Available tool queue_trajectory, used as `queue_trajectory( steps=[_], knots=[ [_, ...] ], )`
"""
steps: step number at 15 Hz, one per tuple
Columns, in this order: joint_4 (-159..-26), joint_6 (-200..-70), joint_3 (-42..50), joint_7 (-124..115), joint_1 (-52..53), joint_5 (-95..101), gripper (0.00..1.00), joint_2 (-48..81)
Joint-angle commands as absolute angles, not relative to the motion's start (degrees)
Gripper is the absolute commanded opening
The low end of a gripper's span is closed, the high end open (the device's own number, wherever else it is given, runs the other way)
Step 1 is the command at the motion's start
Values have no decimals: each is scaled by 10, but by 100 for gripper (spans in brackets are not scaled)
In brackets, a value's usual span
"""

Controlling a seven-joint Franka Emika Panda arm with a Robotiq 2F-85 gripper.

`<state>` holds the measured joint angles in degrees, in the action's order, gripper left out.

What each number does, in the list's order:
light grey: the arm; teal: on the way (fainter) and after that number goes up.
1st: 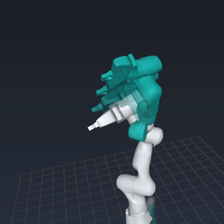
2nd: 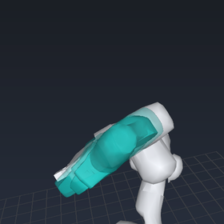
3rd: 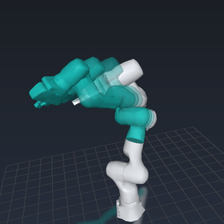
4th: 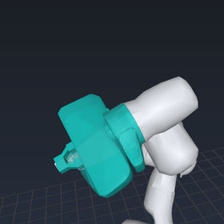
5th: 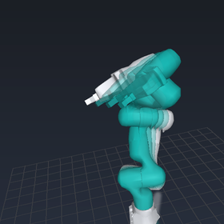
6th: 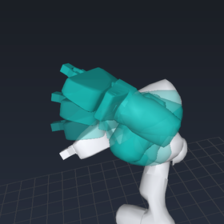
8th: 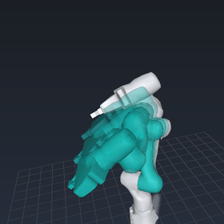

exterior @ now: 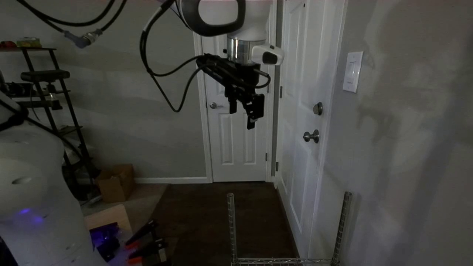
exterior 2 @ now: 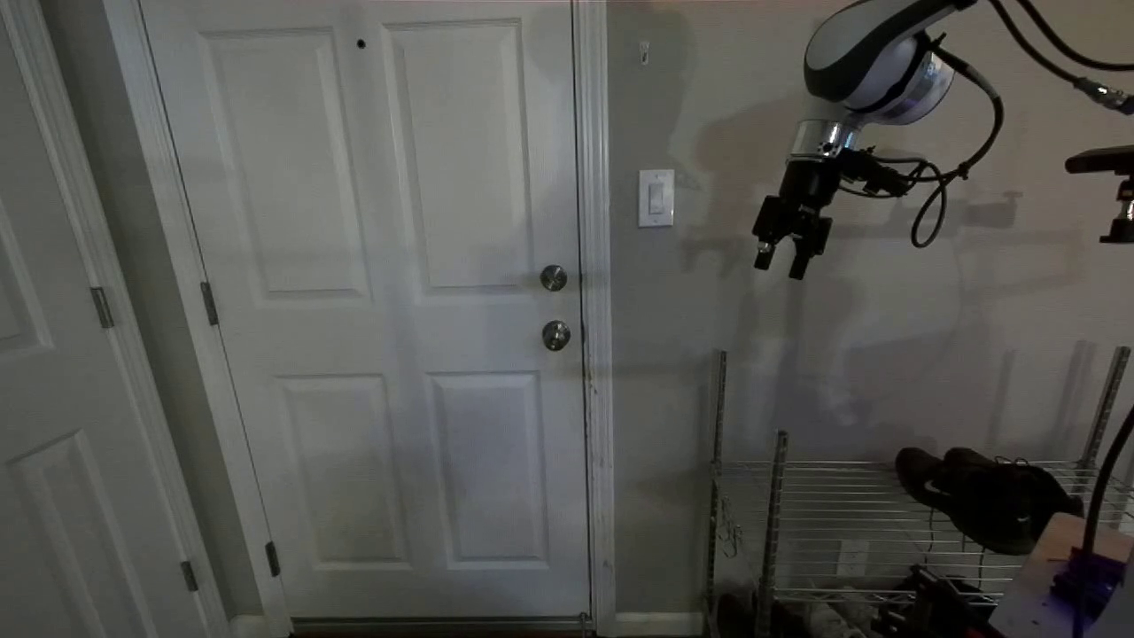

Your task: Flip the switch

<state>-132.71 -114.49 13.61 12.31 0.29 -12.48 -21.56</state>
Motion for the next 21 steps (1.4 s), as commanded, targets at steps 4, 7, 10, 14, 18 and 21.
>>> queue_trajectory(
  steps=[4,7,10,14,18,21],
  knots=[
    [-1305,-1175,137,200,2,-162,53,-146],
    [-1269,-1209,125,248,9,-177,34,-72],
    [-1212,-1241,102,254,0,-159,15,4],
    [-1167,-1312,77,200,-15,-93,0,48],
    [-1141,-1415,70,121,-14,29,1,70],
    [-1111,-1479,76,44,-9,133,1,96]
  ],
)
